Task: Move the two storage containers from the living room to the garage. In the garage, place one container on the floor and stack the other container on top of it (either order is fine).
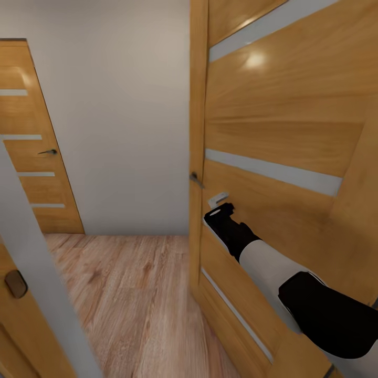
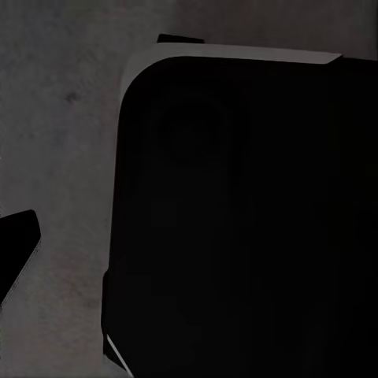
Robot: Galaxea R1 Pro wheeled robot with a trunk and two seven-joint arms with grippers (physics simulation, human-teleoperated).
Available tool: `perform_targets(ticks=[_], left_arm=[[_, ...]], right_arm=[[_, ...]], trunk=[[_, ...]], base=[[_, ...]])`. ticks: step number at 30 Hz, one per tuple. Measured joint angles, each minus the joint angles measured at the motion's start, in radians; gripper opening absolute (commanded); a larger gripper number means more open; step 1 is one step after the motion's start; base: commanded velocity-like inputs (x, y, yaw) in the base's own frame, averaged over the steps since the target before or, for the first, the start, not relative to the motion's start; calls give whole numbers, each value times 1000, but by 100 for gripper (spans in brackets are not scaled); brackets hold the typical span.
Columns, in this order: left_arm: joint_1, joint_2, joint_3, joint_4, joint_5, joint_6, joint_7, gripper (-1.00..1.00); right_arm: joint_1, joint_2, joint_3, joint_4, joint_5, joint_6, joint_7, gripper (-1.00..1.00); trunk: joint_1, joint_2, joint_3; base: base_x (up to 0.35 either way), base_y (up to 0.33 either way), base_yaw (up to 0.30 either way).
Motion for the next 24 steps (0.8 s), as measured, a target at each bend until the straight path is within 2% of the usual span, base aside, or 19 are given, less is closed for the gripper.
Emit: perform_targets(ticks=[9,24], left_arm=[[0,0,0,0,0,0,0,100],[0,0,0,0,-1,0,0,100]], right_arm=[[0,0,5,-1,11,0,-26,100],[-1,0,13,28,1,5,-83,100]], trunk=[[0,0,0],[1,0,0]], base=[[295,0,0],[11,0,0]])
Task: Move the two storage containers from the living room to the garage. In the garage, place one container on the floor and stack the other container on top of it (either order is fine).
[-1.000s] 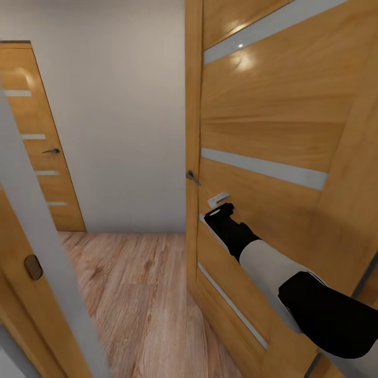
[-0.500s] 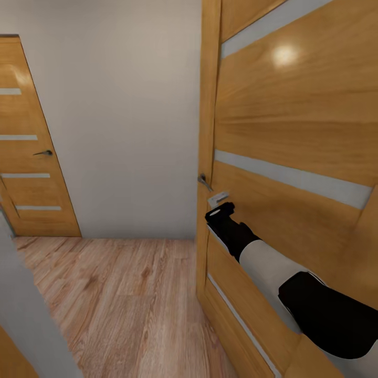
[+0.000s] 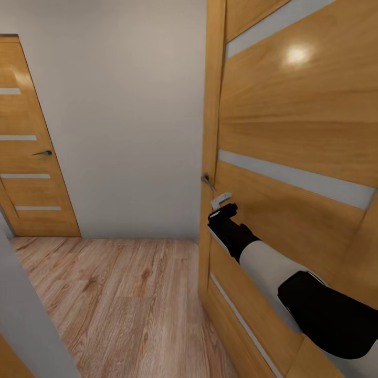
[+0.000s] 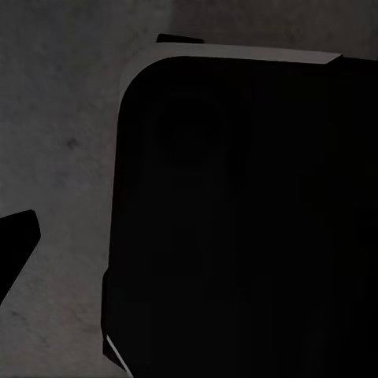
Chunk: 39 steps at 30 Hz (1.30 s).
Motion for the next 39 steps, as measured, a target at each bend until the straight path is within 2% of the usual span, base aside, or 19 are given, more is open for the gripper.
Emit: perform_targets(ticks=[6,8,21,28,34,36,39], left_arm=[[0,0,0,0,1,0,0,100],[0,0,0,0,0,0,0,100],[0,-1,1,0,1,0,0,100],[0,-1,1,0,1,0,0,100],[0,0,2,0,1,0,0,100],[0,0,2,0,1,0,0,100],[0,0,2,0,1,0,0,100]], right_arm=[[-1,0,-2,41,3,3,-3,100],[-12,0,-11,49,-13,0,-2,100],[-50,-3,-15,62,-19,-5,-3,100],[-69,-39,-11,61,-41,-2,-2,100],[-70,-21,-14,52,-45,-2,-5,100],[-70,-3,-14,48,-45,-3,-5,100],[-70,0,-14,46,-44,0,-6,100]], trunk=[[0,0,0],[0,0,0],[0,0,0],[0,0,0],[0,0,0],[0,0,0],[0,0,0]], base=[[0,0,0],[0,0,0],[0,0,0],[0,0,0],[0,0,0],[0,0,0],[0,0,0]])
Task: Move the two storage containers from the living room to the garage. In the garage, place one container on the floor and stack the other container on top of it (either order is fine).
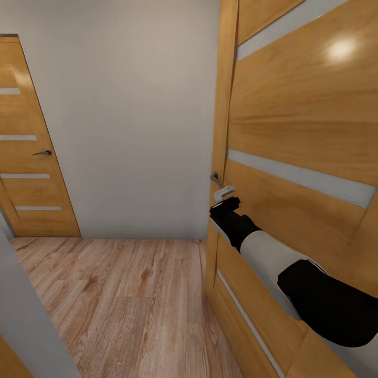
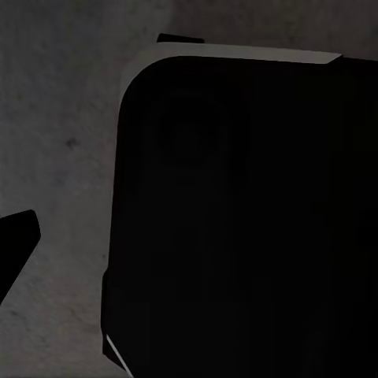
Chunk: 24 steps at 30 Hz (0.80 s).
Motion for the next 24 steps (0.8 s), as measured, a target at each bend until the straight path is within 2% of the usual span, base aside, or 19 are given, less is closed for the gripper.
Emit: perform_targets(ticks=[24], left_arm=[[0,-1,0,0,0,0,1,100]], right_arm=[[5,0,-2,-1,-7,-3,6,100]], trunk=[[0,0,0]], base=[[0,0,0]])
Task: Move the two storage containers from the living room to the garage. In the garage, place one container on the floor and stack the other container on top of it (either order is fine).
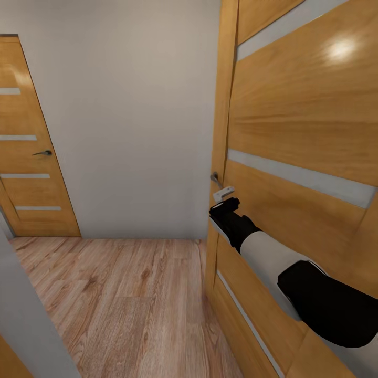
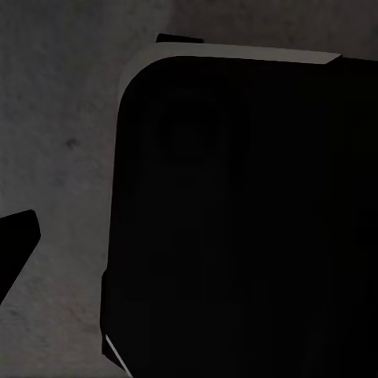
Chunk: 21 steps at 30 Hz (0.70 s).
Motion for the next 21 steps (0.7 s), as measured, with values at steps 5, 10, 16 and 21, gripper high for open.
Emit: perform_targets(ticks=[5,10,16,21], left_arm=[[0,0,0,0,0,0,0,100],[0,0,0,0,0,0,0,100],[0,1,0,0,0,0,0,100],[0,0,0,0,0,0,0,100]], right_arm=[[0,0,-1,3,0,1,2,100],[0,0,-1,8,-1,1,3,100],[0,0,-2,9,-1,0,3,100],[0,0,-1,9,-3,1,3,100]], trunk=[[0,0,0],[0,0,0],[0,0,0],[0,0,0]], base=[[0,0,0],[0,0,0],[0,0,0],[0,0,0]])
